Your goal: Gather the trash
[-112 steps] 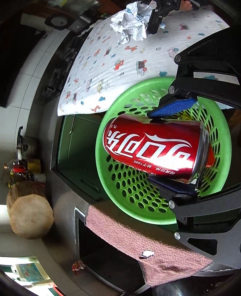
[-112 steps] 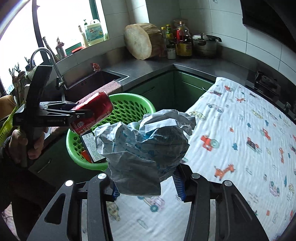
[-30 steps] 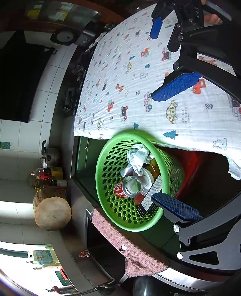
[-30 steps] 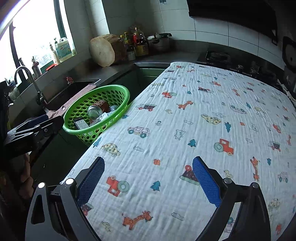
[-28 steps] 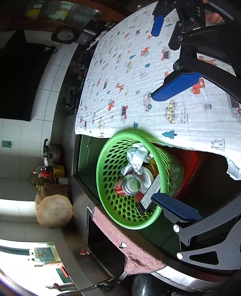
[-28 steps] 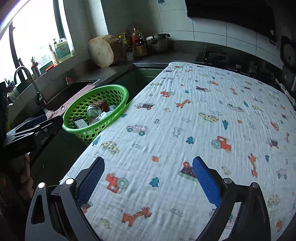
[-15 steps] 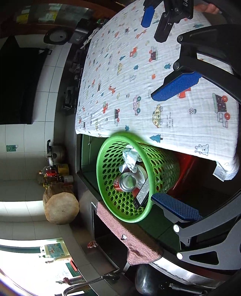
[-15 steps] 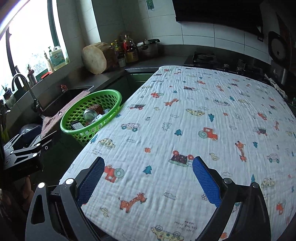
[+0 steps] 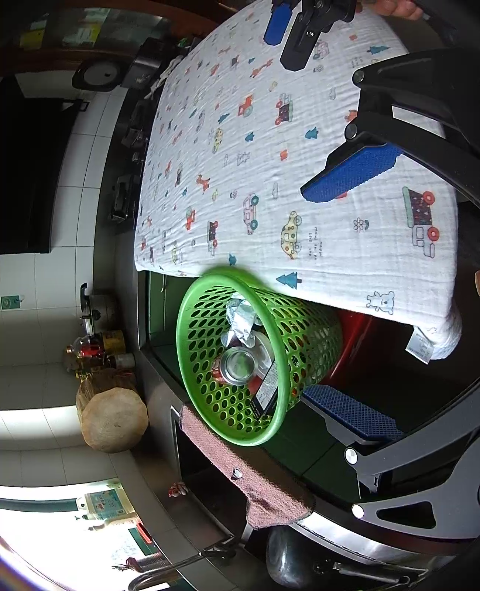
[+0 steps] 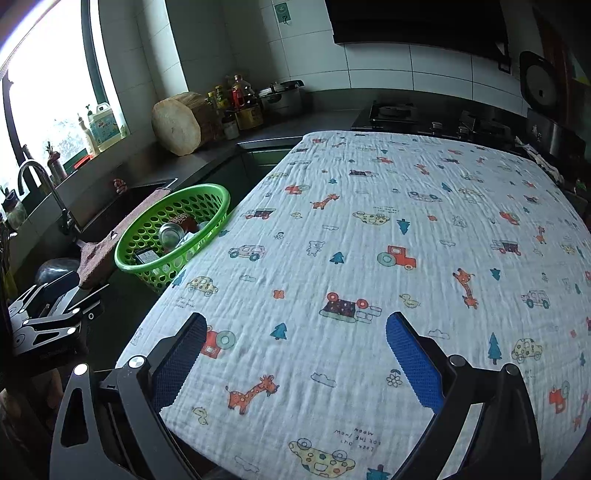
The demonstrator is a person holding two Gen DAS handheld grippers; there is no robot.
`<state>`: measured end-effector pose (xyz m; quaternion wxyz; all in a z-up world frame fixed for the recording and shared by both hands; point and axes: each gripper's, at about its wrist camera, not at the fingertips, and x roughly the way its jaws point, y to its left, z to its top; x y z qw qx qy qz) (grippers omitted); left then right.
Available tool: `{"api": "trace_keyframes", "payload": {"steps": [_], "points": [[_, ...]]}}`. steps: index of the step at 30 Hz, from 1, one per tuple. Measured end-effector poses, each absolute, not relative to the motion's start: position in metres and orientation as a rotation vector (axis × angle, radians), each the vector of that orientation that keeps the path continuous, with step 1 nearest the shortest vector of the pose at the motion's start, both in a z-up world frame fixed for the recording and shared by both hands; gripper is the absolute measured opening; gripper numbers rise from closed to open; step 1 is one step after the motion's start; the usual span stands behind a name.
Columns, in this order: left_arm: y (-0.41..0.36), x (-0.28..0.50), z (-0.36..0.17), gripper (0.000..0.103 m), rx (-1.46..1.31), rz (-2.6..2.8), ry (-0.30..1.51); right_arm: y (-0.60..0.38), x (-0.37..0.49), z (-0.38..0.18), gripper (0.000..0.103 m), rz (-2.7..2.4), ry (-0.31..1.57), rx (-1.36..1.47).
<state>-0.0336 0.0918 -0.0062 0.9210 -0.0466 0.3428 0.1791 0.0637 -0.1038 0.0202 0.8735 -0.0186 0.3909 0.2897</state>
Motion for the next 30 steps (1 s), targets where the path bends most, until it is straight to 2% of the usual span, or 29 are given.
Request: {"api": "trace_keyframes", "payload": {"steps": [30], "points": [[0.1003,-0.0393,-0.0101,0.098,-0.123,0.339,0.733,-0.1006,0.062,0.0188,0.094,0.604,0.813,-0.051]]}}
